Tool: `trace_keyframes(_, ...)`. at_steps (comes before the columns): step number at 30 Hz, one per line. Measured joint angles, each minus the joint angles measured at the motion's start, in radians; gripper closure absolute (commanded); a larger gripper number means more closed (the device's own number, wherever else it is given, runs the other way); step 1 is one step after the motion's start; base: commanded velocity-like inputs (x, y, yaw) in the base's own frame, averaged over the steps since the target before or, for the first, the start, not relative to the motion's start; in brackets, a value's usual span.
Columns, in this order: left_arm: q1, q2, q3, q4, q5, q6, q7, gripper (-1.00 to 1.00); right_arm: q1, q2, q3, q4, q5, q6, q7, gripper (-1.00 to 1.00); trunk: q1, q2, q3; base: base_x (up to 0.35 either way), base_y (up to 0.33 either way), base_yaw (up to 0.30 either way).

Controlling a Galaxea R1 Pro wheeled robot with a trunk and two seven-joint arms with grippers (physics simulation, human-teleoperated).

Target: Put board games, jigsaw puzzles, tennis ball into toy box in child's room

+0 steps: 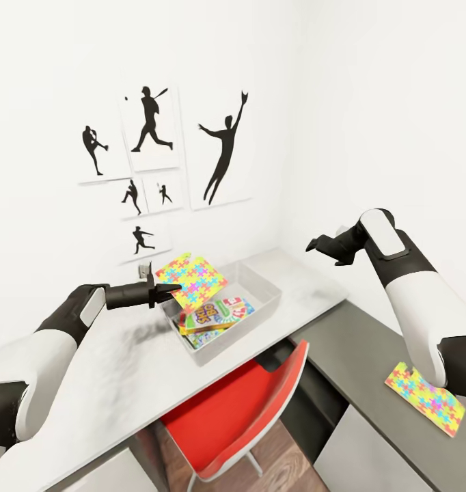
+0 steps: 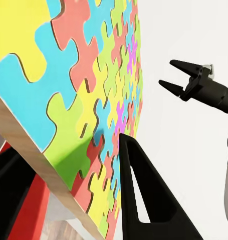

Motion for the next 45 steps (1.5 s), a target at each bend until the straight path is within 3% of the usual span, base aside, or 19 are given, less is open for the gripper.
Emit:
trace_keyframes(18,0.001,0.008,0.001,0.009,0.0,-0.001,0.005,1.0,0.001,0.0,0.002,0.0,-0.001,0.0,-0.002,-1.0,0.0,0.0,0.005,0.066,-0.037,-0.046)
trace_keyframes(21,0.0,0.011,0.004,0.034,0.001,-0.001,0.026,1.0,0.002,0.0,0.001,0.0,-0.001,0.0,-0.002,-1.0,0.0,0.0,0.005,0.0,0.0,0.0)
trace_keyframes(27,0.0,0.007,0.012,0.072,0.007,-0.001,0.143,1.0,0.0,0.0,0.002,0.0,0.0,-0.001,-0.001,-1.0,0.0,0.0,0.005,0.0,0.0,0.0)
trace_keyframes(45,0.0,0.006,0.012,0.073,0.011,-0.002,0.155,1.0,-0.006,0.001,0.0,-0.002,-0.001,-0.001,-0.001,-1.0,0.0,0.0,-0.002,0.0,0.0,0.0)
